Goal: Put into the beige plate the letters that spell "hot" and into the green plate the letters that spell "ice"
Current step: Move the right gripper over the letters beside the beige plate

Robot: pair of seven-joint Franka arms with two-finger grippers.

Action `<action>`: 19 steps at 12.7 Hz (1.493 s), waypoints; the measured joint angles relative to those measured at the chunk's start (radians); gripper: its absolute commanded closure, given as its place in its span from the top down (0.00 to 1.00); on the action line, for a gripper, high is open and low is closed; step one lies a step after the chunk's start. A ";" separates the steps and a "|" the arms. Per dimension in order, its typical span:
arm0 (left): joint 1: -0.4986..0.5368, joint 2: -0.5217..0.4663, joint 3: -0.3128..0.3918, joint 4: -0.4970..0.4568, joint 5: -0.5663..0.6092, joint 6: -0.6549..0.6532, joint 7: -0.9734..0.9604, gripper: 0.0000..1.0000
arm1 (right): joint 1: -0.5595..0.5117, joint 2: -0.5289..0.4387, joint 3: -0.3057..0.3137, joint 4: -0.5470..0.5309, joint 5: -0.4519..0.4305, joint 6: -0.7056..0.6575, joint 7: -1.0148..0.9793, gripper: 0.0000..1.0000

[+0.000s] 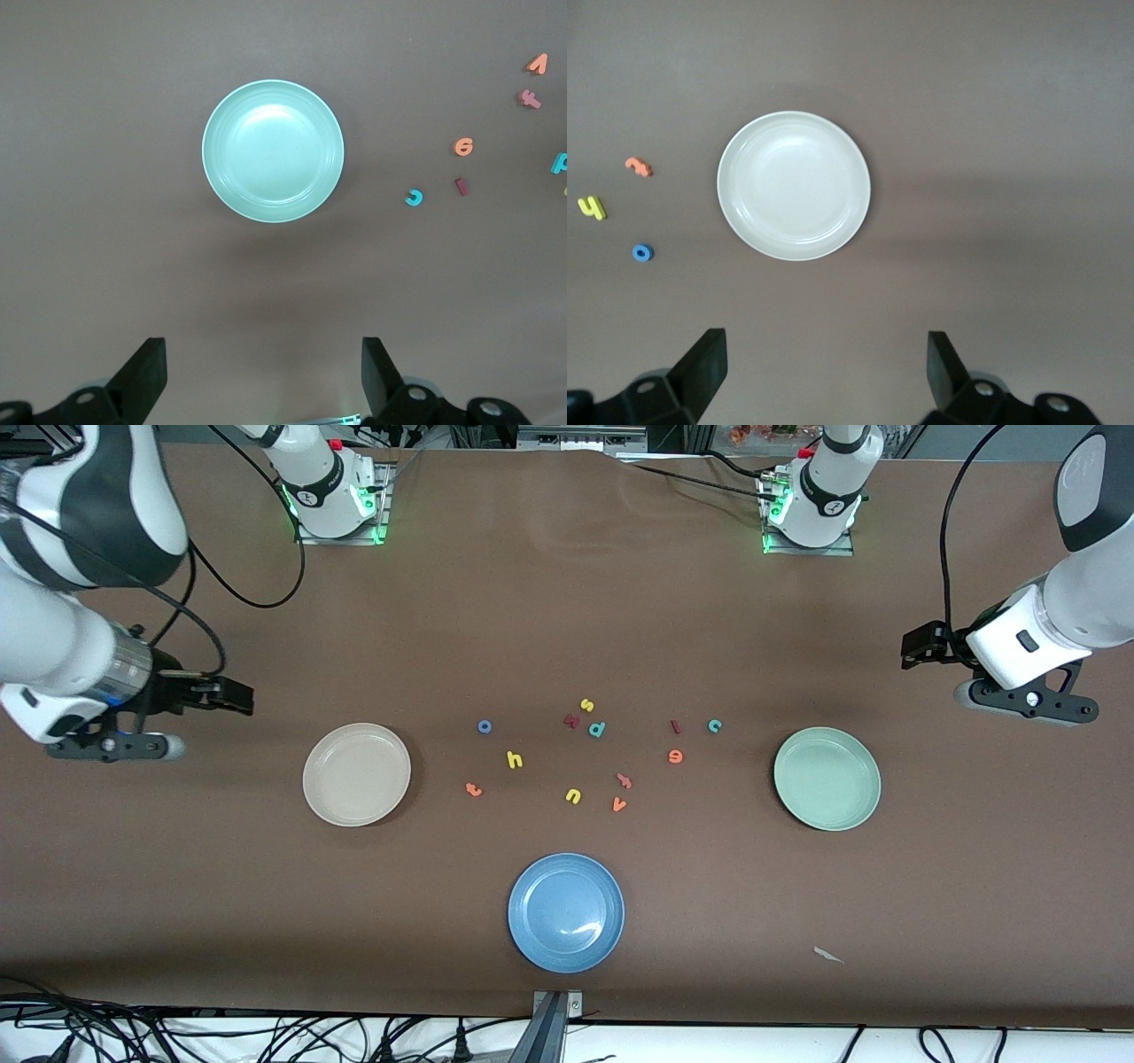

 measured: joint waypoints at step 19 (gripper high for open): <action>0.000 0.001 0.000 0.000 0.000 0.001 0.000 0.96 | 0.034 0.113 0.228 -0.090 0.019 0.333 0.466 1.00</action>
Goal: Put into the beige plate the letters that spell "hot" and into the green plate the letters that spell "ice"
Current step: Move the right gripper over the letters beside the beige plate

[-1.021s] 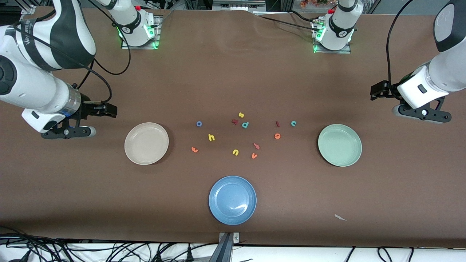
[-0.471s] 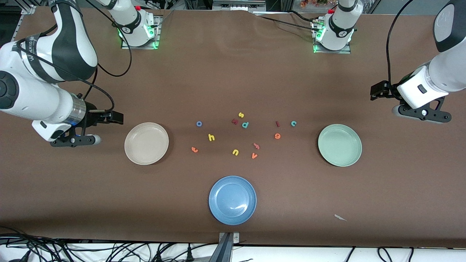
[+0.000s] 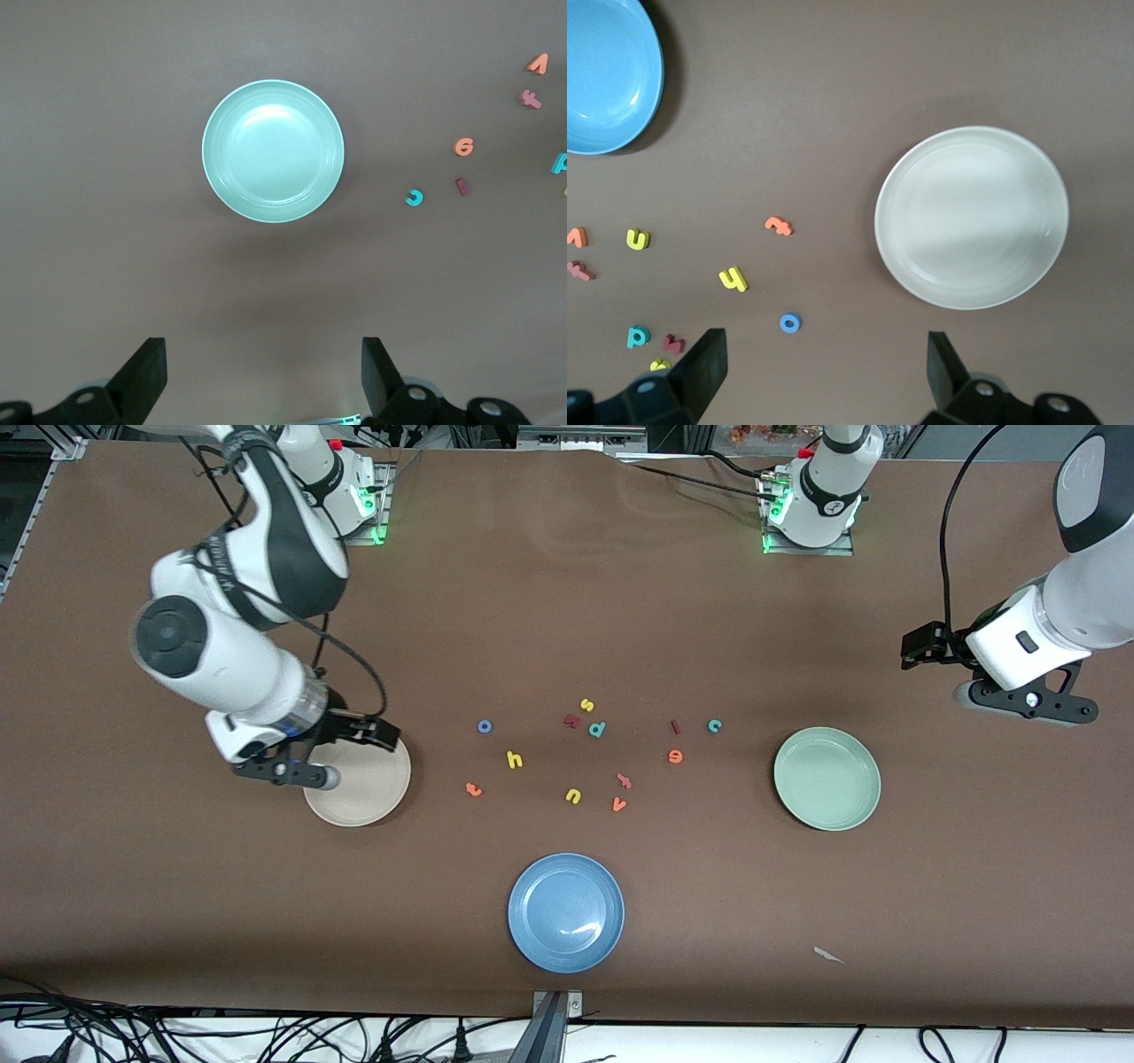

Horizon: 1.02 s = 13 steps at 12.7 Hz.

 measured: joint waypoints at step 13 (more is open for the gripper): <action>0.000 0.000 0.000 0.000 0.000 0.001 0.000 0.97 | 0.010 0.117 0.174 -0.006 -0.155 0.001 0.074 1.00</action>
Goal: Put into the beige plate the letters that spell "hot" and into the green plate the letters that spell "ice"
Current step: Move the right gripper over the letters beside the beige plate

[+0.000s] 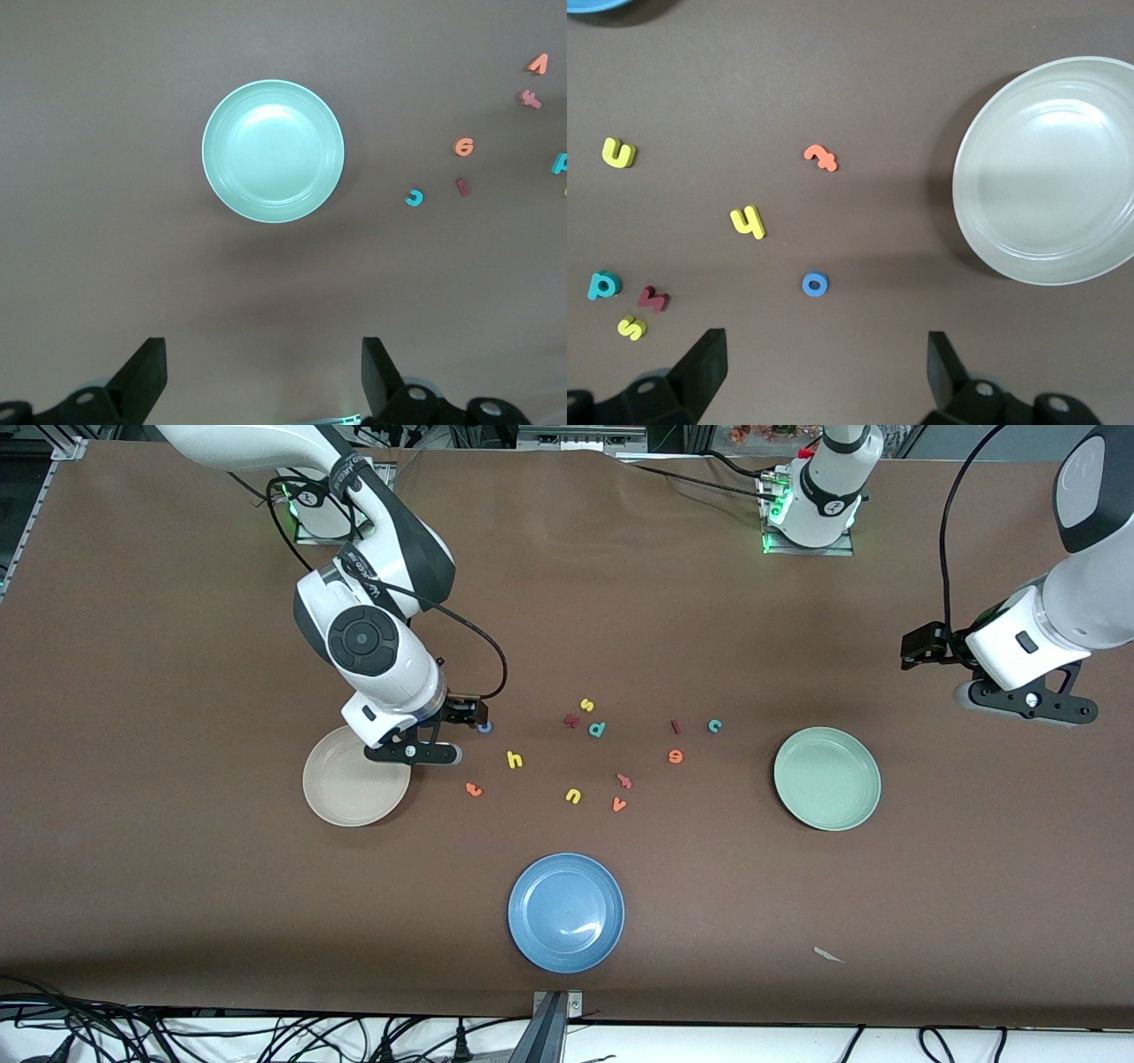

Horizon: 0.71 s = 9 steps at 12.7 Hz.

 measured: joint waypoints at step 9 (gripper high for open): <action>0.000 0.000 0.000 0.000 0.000 0.000 0.000 0.97 | -0.020 -0.059 -0.001 -0.192 0.000 0.150 0.007 1.00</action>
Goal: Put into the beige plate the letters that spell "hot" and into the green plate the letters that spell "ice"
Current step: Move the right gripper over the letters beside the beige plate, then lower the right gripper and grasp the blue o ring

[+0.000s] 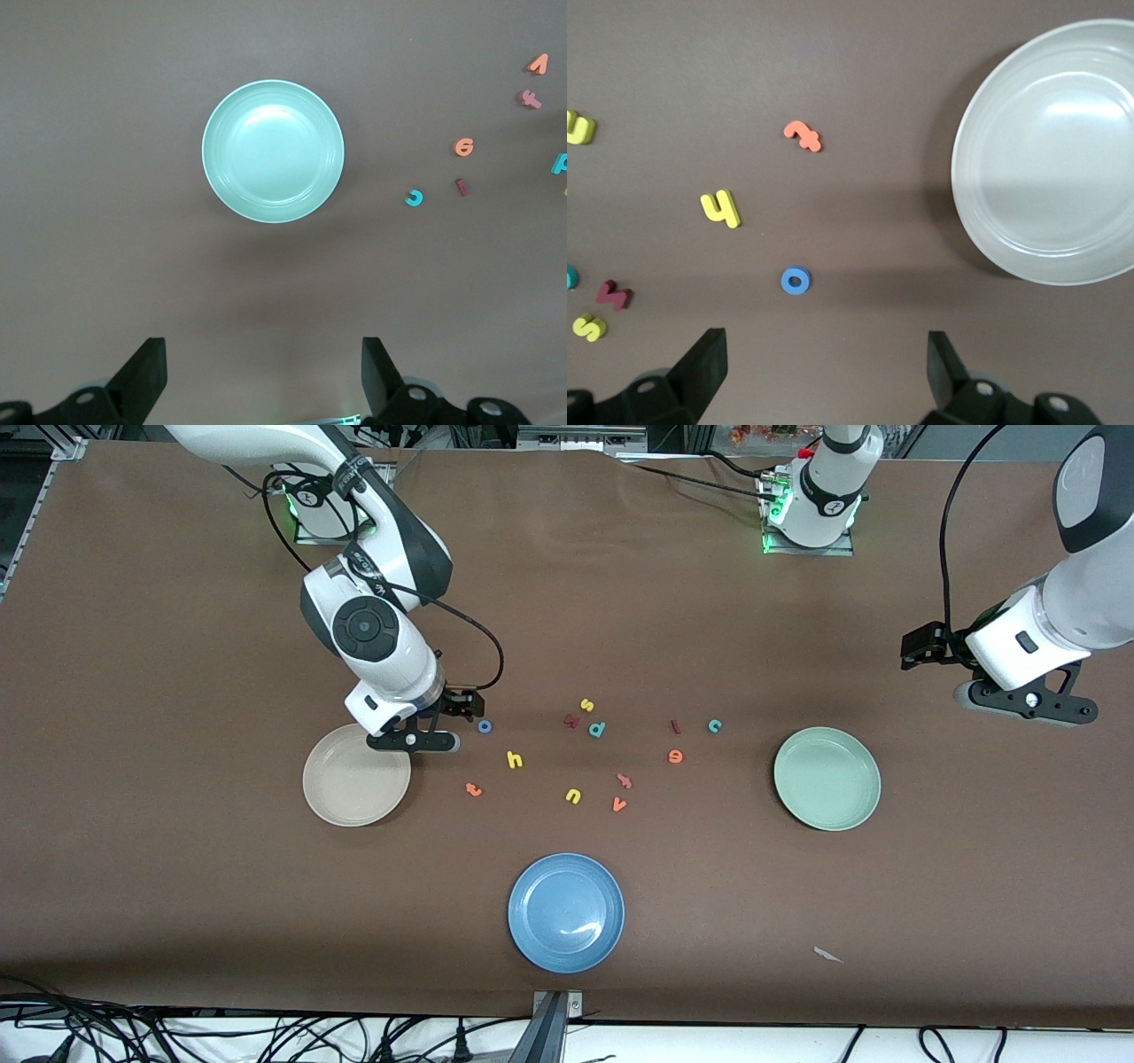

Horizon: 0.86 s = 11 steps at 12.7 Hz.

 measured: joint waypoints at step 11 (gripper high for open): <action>0.000 0.000 0.000 0.000 0.000 0.000 0.000 0.96 | 0.033 0.101 0.003 -0.024 -0.028 0.110 0.228 1.00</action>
